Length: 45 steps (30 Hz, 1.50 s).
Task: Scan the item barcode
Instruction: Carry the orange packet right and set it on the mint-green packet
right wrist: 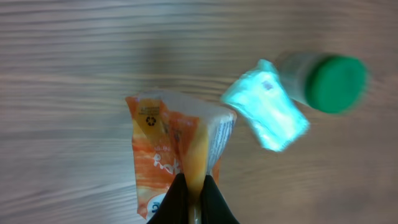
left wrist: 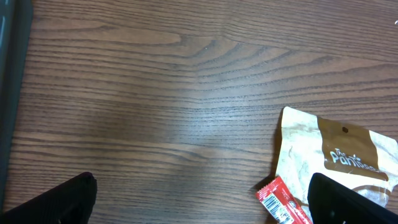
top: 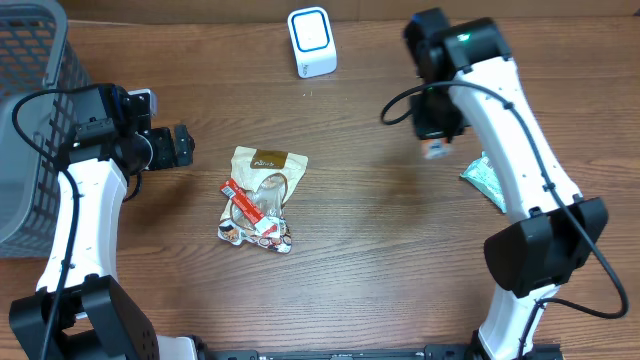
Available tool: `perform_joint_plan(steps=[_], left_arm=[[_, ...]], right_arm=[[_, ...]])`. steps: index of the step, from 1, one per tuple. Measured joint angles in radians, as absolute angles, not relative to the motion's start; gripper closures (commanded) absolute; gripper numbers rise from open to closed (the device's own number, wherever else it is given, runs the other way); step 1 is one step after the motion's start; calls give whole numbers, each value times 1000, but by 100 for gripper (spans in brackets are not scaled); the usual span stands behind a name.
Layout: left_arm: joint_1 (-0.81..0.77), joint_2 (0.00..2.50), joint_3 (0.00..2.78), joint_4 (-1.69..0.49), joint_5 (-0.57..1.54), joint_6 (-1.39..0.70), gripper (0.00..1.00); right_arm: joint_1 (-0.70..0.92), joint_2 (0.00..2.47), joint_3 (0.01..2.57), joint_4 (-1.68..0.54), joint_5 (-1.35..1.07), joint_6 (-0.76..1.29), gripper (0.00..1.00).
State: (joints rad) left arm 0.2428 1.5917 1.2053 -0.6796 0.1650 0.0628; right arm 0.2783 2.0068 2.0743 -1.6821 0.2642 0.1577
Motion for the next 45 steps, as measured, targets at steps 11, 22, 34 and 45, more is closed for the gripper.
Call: perform_joint_plan(steps=[11,22,34,45], left_arm=[[243,1592,1205,-680,165,63,0],[243,1592,1205,-680,165,63,1],[243,1592,1205,-680,165,63,0],[243,1592,1205,-680,165,63,0]], right_arm=[[146,2007,2008,-1687,336,121,96],[54,2007,1742,-1519,441,47,96],[-25,2008,1598,-1361,455,-56,67],[-30,2008,1597,-1341,455,-59,61]])
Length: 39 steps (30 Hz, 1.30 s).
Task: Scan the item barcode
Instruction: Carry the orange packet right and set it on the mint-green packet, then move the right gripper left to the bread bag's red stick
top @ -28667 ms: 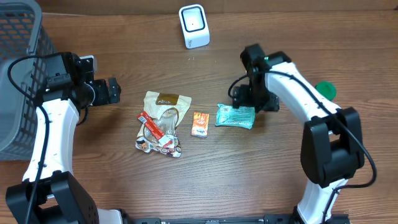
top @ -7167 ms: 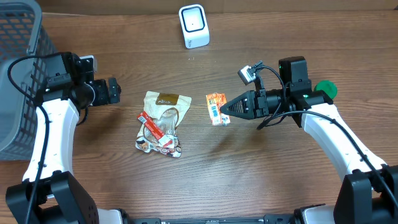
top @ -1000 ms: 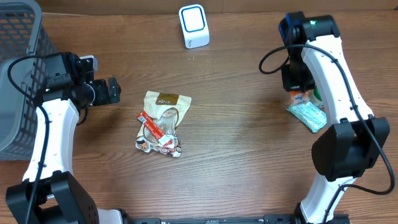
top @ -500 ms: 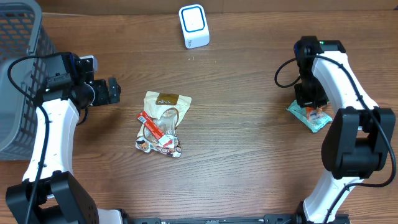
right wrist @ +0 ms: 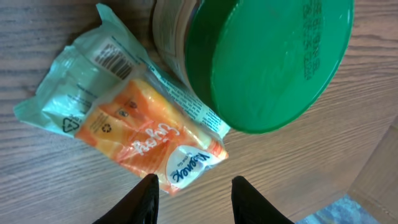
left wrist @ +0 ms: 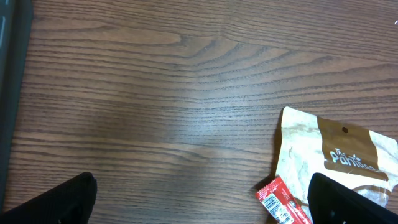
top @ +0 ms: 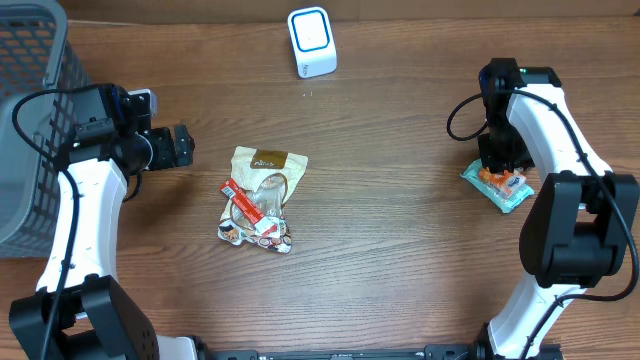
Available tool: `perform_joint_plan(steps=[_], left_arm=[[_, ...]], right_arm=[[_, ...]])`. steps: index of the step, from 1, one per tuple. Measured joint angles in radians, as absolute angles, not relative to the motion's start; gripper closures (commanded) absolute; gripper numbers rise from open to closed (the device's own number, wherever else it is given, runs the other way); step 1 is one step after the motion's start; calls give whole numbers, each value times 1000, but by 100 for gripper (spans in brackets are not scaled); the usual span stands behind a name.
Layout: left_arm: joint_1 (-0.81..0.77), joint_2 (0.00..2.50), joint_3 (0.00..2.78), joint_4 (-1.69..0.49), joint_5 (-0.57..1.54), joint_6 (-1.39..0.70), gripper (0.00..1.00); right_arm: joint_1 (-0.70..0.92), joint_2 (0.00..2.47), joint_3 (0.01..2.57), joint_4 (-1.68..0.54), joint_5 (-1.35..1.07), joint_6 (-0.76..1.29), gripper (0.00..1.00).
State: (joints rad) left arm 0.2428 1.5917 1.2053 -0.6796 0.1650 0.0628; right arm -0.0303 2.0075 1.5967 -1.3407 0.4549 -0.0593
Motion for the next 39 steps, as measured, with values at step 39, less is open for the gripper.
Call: perform_joint_plan(steps=[39], left_arm=[[243,1592,1205,-680,165,63,0]], right_arm=[[768,2008,1596,-830,-289,366,67]])
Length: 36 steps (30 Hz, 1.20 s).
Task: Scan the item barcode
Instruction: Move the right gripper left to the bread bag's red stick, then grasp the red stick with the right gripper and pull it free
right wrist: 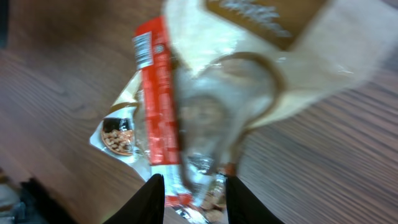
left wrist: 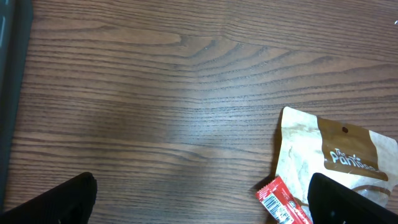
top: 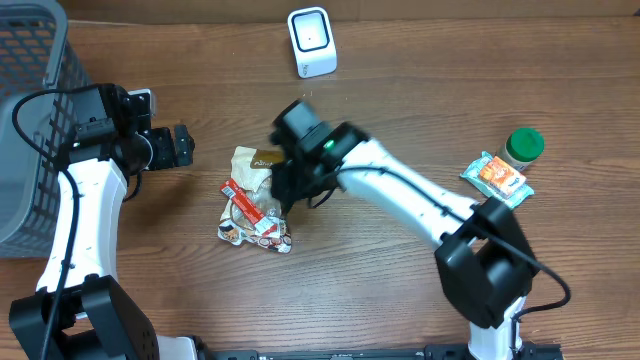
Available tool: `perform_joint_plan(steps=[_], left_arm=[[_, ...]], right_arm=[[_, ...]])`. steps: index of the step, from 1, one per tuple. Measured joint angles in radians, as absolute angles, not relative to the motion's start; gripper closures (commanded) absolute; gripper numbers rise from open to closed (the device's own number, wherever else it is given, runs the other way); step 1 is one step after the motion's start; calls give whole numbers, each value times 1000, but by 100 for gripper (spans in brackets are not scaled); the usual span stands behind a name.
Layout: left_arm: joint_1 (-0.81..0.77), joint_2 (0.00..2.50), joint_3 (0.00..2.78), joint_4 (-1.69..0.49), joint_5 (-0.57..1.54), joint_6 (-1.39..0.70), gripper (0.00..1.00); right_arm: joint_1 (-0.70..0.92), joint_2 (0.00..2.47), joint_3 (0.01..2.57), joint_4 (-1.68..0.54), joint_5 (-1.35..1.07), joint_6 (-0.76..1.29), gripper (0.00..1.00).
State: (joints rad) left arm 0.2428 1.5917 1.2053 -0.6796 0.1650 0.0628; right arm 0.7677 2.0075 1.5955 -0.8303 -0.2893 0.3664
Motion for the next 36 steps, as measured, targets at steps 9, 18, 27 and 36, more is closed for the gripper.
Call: perform_joint_plan(steps=[9,18,27,36], left_arm=[[243,1592,1205,-680,165,63,0],[243,1592,1205,-680,165,63,1],[243,1592,1205,-680,165,63,0],[243,1592,1205,-680,165,63,0]], right_arm=[[953,2008,1596,-794,-36,366,65],[976,2008,1596,-797,73,366,62],[976,2077,1596,-813,14,366,63],[976,2090,1594,-842,-4,366,63]])
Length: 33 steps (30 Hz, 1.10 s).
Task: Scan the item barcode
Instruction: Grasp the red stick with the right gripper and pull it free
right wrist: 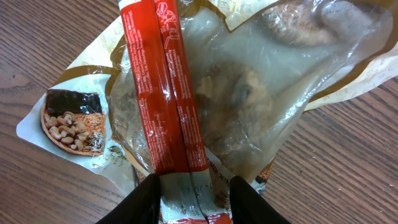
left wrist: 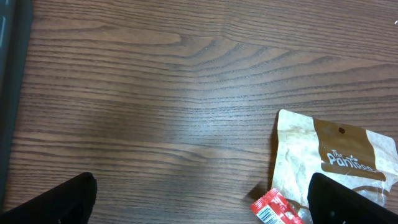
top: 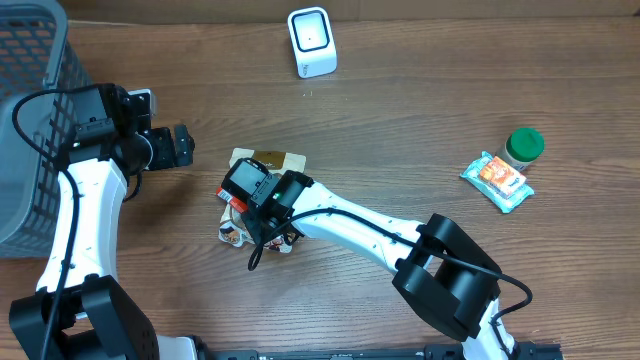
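A heap of snack packs (top: 256, 198) lies left of the table's middle: a tan pouch (left wrist: 329, 162), a red wrapper (right wrist: 161, 87) across a clear pouch (right wrist: 267, 87), and a nut pack (right wrist: 71, 121). My right gripper (right wrist: 194, 202) is down on the heap, open, with its fingers (right wrist: 146, 199) on either side of the red wrapper's lower end. In the overhead view the right gripper (top: 262, 212) covers part of the heap. The white scanner (top: 312, 40) stands at the back. My left gripper (left wrist: 202, 199) hangs open and empty left of the heap.
A grey basket (top: 30, 120) fills the far left. At the right stand a green-lidded jar (top: 524, 145) and an orange pack (top: 497, 177) lying on a teal pack. My left arm (top: 85, 190) runs along the left side.
My right gripper has moved from the heap's right edge to over its middle, astride the red wrapper. The tan pouch and the red wrapper have shifted a little. The left arm is unmoved.
My right gripper was shut on the orange pack above the right side of the table. Then it was open, with that pack lying on the teal pack beside the jar. Then it was at the heap, and now it is down on the red wrapper.
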Available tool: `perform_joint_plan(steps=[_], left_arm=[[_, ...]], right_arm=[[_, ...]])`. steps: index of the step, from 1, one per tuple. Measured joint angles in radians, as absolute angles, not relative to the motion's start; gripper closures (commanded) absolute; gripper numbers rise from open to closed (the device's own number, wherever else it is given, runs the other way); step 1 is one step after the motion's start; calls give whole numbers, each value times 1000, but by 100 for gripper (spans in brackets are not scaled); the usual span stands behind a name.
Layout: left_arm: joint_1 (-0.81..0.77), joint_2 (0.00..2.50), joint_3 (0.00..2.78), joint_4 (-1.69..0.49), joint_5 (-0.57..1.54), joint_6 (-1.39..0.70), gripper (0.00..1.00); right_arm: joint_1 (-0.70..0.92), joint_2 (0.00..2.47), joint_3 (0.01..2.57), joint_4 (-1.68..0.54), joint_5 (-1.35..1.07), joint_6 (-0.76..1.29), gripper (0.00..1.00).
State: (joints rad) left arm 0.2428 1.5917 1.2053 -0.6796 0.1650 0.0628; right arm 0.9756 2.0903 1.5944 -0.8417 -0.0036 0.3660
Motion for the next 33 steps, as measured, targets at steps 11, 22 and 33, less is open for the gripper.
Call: perform_joint_plan(steps=[11,22,33], left_arm=[[243,1592,1205,-680,165,63,0],[243,1592,1205,-680,165,63,0],[243,1592,1205,-680,165,63,0]], right_arm=[[976,2090,1561,-846,-11,368,85],[967,2090,1568,-863,-22,367,96],[856,1983,1578,-968,-77,273,96]])
